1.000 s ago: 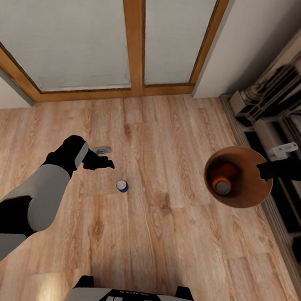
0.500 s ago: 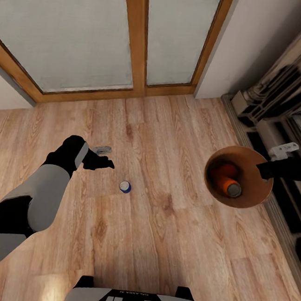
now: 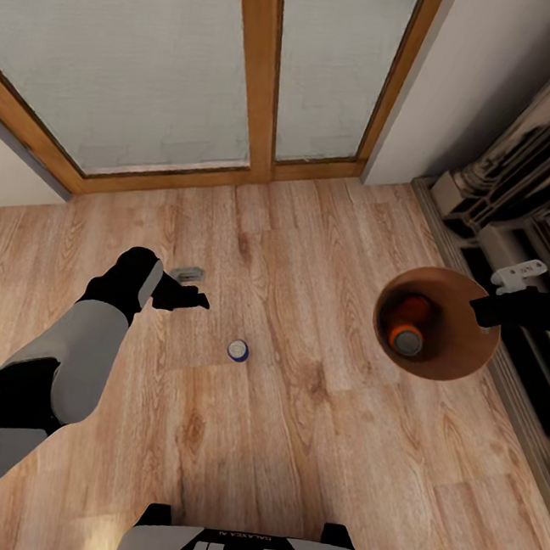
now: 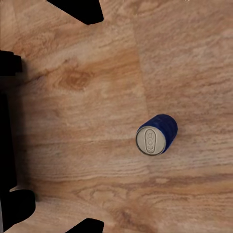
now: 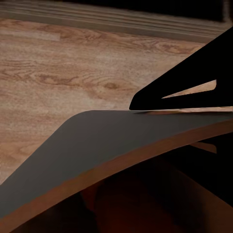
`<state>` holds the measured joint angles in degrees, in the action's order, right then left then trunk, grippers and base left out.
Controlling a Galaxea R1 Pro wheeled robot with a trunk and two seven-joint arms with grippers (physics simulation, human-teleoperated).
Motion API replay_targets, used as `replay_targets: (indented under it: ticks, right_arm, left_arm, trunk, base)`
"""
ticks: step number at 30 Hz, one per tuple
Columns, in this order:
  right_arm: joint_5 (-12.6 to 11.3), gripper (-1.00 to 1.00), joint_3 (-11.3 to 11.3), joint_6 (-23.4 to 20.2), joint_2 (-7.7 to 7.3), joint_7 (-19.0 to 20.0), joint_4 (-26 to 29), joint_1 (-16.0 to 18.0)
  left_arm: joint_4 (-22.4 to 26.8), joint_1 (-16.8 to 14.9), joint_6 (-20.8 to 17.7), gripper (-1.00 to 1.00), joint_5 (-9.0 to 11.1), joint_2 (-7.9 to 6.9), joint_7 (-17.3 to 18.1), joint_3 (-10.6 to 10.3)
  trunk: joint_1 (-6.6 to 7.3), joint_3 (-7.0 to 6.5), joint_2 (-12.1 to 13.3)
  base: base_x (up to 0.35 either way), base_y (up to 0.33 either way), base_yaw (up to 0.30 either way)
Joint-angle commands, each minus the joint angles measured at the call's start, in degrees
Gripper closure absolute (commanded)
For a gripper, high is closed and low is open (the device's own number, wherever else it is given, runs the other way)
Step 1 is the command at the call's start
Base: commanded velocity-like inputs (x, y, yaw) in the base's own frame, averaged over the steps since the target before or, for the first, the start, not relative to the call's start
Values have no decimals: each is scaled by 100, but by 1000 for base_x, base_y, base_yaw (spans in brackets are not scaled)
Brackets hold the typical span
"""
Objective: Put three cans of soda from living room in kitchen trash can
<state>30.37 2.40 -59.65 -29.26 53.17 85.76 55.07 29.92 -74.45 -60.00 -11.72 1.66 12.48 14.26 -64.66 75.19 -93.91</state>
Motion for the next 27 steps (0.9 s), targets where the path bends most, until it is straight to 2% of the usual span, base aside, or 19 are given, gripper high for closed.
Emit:
replay_targets:
  ticks: [1, 4, 6, 7, 10, 11, 16, 19, 21, 27]
  right_arm:
    - [-77, 100, 2, -35, -3, 35, 1, 2]
    - [-78, 100, 4, -35, -11, 35, 1, 3]
    - [-83, 100, 8, -35, -18, 35, 2, 3]
    - [-84, 100, 14, -35, -21, 35, -1, 3]
    - [-86, 100, 19, -35, -24, 37, -1, 3]
    - [-85, 100, 22, -35, -25, 38, -2, 3]
    - [-89, 100, 57, -35, -43, 52, -5, 3]
    - [-91, 100, 71, -35, -86, 81, -6, 0]
    - [-92, 100, 76, -35, -173, 150, -6, -3]
    - [-87, 100, 81, -35, -300, 352, -7, -5]
  left_arm:
    - [-1, 0, 0, -100, -1, 0, 0, -17]
    - [-2, 0, 0, -100, -5, 0, 0, -101]
    - [-27, 0, 0, -100, -14, -3, 0, -283]
    - [-44, 0, 0, -100, -18, -10, 0, -501]
    - [-60, 0, 0, -100, -20, -28, 4, -918]
    - [-67, 0, 0, -100, -20, -37, 9, -1201]
    - [-72, 0, 0, -100, -4, -54, 20, -1661]
    - [-69, 0, 0, -100, -1, -57, 28, -1745]
    - [-67, 0, 0, -100, 0, -59, 36, -1791]
    - [-62, 0, 0, -100, -5, -61, 54, -1833]
  trunk:
    - [0, 0, 0]
    - [0, 0, 0]
    - [0, 0, 0]
    - [0, 0, 0]
    - [0, -1, 0]
    - [0, -2, 0]
    - [0, -23, 0]
    - [0, -42, 0]
    - [0, -55, 0]
    - [0, -97, 0]
  base:
    - [8, 8, 0]
    - [5, 6, 0]
    - [2, 2, 0]
    - [1, 1, 0]
    - [0, 0, 0]
    - [0, 0, -8]
    - [0, 0, -76]
    - [0, 0, -148]
    - [0, 0, -165]
    - [0, 0, -178]
